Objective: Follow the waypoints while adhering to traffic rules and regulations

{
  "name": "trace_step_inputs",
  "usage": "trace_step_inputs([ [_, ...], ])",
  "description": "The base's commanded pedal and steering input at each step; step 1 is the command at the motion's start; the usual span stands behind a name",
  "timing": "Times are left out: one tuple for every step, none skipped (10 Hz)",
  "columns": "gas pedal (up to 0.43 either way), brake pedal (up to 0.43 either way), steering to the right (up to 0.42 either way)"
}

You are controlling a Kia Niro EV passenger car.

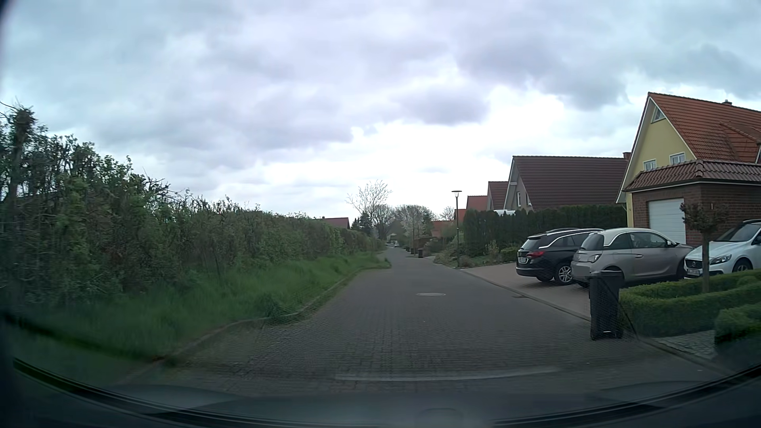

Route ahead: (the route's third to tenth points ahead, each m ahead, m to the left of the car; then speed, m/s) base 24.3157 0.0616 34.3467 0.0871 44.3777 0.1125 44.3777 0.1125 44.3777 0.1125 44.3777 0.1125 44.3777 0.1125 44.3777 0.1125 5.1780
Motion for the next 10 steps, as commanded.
trace_step_inputs([
  [0.157,0.000,0.016],
  [0.138,0.000,0.017],
  [0.138,0.000,0.020],
  [0.138,0.006,0.021],
  [0.138,0.000,0.019],
  [0.138,0.000,0.015],
  [0.138,0.006,0.015],
  [0.138,0.000,0.015],
  [0.138,0.000,0.013],
  [0.138,0.000,0.013],
])
